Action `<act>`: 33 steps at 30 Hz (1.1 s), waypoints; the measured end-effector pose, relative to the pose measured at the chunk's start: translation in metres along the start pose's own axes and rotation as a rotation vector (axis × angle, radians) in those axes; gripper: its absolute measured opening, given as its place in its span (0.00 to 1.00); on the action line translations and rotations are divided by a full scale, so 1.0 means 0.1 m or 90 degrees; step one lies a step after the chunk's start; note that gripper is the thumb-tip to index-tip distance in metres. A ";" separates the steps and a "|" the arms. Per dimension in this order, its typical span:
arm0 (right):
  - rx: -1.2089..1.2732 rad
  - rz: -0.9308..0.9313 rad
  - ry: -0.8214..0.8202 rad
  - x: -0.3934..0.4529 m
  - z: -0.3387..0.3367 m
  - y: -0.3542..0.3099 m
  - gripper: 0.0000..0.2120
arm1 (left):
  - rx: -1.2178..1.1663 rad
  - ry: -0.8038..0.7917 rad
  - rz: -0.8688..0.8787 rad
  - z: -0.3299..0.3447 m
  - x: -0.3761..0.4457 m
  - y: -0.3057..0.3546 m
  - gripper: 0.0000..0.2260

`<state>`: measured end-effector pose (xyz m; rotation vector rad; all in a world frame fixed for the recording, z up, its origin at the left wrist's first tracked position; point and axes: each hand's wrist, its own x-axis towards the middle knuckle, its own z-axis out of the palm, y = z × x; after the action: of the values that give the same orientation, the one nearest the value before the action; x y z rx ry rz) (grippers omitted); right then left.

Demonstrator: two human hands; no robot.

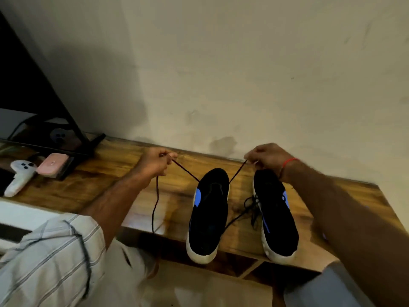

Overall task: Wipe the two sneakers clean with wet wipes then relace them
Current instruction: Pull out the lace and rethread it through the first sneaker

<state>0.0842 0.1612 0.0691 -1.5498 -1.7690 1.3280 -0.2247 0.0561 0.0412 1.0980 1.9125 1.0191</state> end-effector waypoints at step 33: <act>0.114 -0.353 0.255 -0.93 -0.57 -3.04 0.12 | -0.319 0.079 0.180 -0.83 -0.81 3.18 0.06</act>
<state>0.0032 0.1225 0.3790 -1.0271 -1.6061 0.8118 -0.1511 0.0651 0.3715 1.0378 1.4877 1.6484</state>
